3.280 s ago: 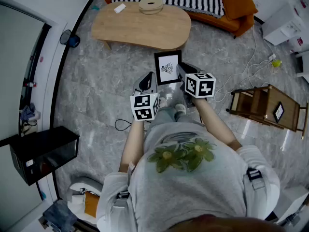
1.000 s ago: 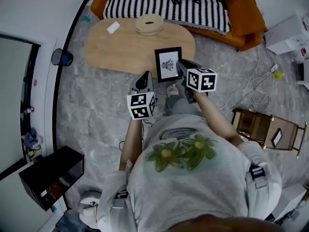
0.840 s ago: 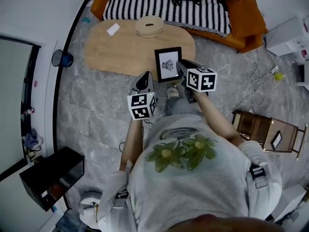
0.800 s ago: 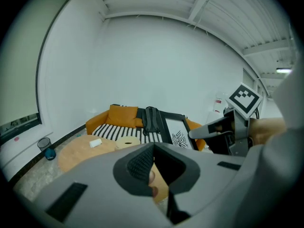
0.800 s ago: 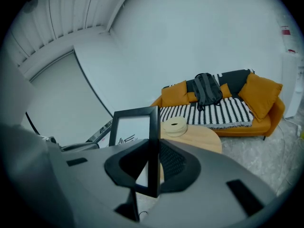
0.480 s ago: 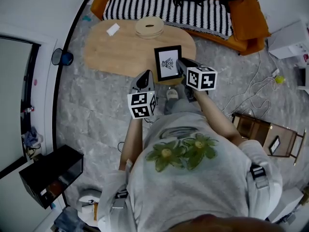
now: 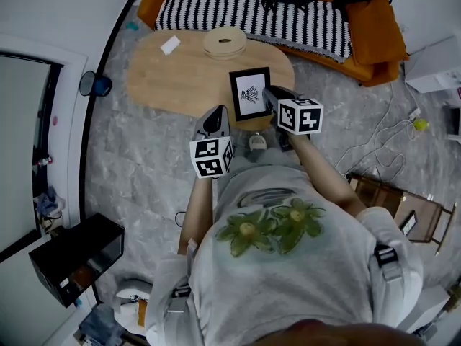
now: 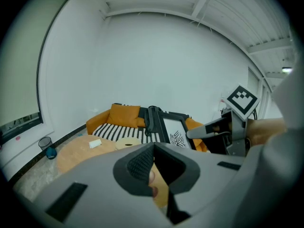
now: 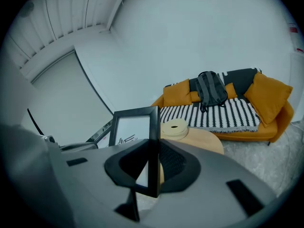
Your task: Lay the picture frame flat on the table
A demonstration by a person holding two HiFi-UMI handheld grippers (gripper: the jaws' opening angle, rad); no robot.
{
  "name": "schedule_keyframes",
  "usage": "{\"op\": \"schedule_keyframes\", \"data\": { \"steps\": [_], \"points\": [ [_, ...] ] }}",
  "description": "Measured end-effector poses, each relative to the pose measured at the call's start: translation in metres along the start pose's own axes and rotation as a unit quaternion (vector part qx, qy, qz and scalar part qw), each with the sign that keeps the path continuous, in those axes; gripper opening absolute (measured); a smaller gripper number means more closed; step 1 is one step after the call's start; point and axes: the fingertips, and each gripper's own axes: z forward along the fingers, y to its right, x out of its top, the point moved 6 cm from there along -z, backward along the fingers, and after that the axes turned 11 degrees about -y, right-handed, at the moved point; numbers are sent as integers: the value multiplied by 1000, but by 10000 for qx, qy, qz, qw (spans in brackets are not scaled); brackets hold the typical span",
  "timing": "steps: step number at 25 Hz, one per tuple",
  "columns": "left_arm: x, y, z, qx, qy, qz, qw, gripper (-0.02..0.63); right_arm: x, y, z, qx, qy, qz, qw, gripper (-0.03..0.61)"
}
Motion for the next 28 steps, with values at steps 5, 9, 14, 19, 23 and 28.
{"op": "schedule_keyframes", "data": {
  "steps": [5, 9, 14, 19, 23, 28],
  "points": [
    [6, 1, 3, 63, 52, -76, 9999, 15, 9, 4, 4, 30, -12, -62, 10000, 72],
    [8, -4, 7, 79, 15, -136, 9999, 15, 17, 4, 10, 53, -22, -74, 10000, 72],
    [11, -9, 15, 77, -30, -181, 9998, 15, 24, 6, 18, 68, -58, -33, 10000, 72],
    [17, -18, 27, 27, -115, -227, 9997, 15, 31, 9, 29, 47, -136, 35, 9999, 72],
    [18, -26, 37, -47, -233, -226, 9995, 15, 33, 11, 39, 15, -198, 93, 9998, 72],
    [20, -37, 43, -43, -320, -245, 9992, 15, 41, 13, 50, -38, -240, 134, 9996, 72]
  ]
}}
